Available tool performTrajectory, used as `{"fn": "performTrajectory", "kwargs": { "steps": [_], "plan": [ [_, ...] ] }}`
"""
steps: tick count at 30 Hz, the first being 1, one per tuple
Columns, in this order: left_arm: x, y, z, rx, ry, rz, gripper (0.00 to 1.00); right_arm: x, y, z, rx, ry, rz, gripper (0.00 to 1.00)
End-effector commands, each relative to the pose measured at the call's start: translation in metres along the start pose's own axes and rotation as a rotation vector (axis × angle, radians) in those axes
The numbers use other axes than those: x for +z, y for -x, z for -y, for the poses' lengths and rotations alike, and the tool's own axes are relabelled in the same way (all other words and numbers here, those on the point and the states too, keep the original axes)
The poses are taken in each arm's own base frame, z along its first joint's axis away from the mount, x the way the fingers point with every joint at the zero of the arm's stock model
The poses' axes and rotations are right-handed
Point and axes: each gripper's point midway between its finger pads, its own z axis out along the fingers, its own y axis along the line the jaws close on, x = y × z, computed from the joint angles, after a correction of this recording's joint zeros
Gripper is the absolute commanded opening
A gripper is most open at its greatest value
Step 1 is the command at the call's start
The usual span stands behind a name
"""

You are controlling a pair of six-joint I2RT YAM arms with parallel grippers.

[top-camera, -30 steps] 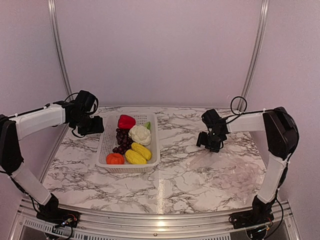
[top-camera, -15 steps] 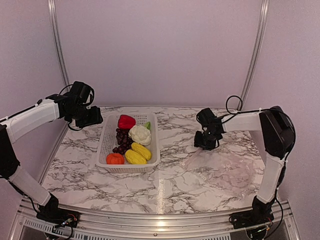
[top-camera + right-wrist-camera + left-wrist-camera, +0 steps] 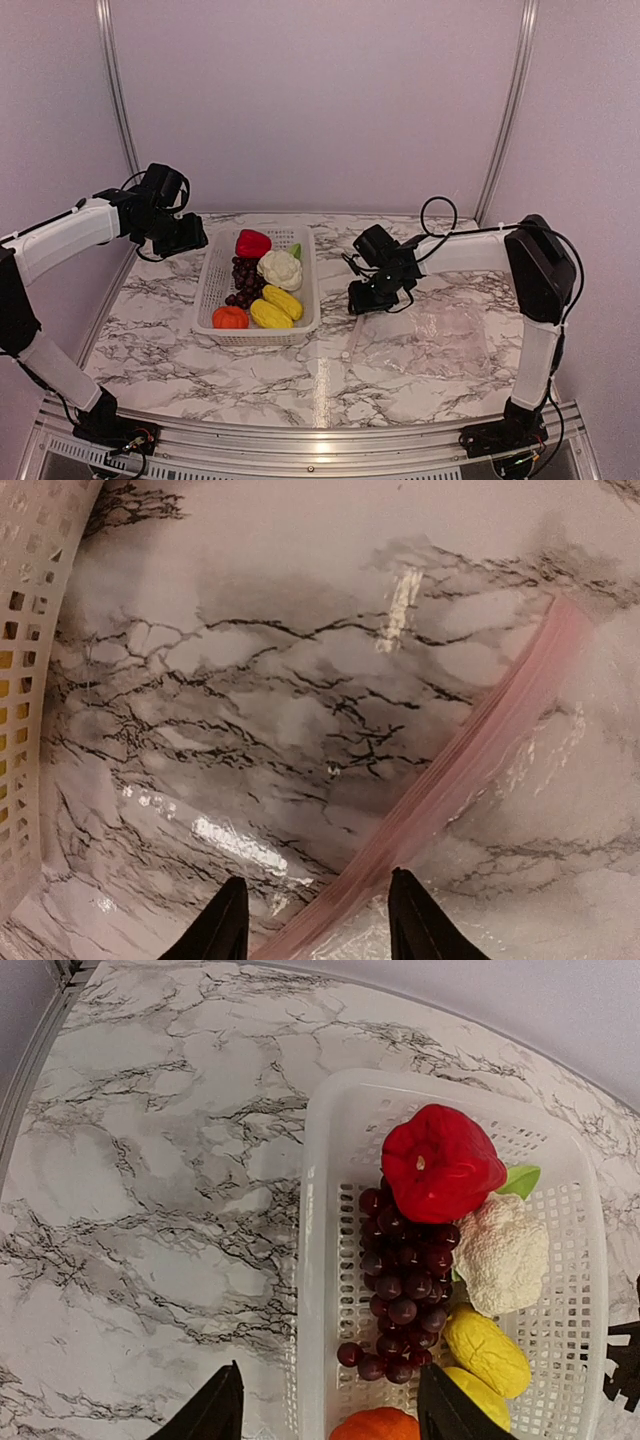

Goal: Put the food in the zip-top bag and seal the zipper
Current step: Adjust the zipper food storage bag at the center of the board.

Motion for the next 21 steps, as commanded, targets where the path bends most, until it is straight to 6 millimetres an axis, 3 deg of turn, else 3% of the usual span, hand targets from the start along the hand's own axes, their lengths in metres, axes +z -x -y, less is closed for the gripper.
{"fn": "performTrajectory", "kwargs": {
  "steps": [1, 6, 15, 21],
  "plan": [
    [0.001, -0.003, 0.001, -0.016, -0.002, -0.022, 0.61, -0.031, 0.001, -0.004, -0.065, -0.097, 0.012, 0.49],
    [-0.001, -0.012, 0.002, -0.100, -0.024, -0.049, 0.60, -0.035, 0.001, -0.006, 0.049, -0.094, 0.016, 0.50],
    [-0.014, -0.027, 0.014, -0.161, -0.049, -0.070, 0.59, -0.008, -0.010, -0.017, 0.134, -0.152, -0.059, 0.49],
    [-0.018, -0.041, 0.018, -0.121, -0.060, -0.082, 0.59, -0.004, -0.024, -0.005, 0.251, -0.220, -0.087, 0.40]
  ]
}}
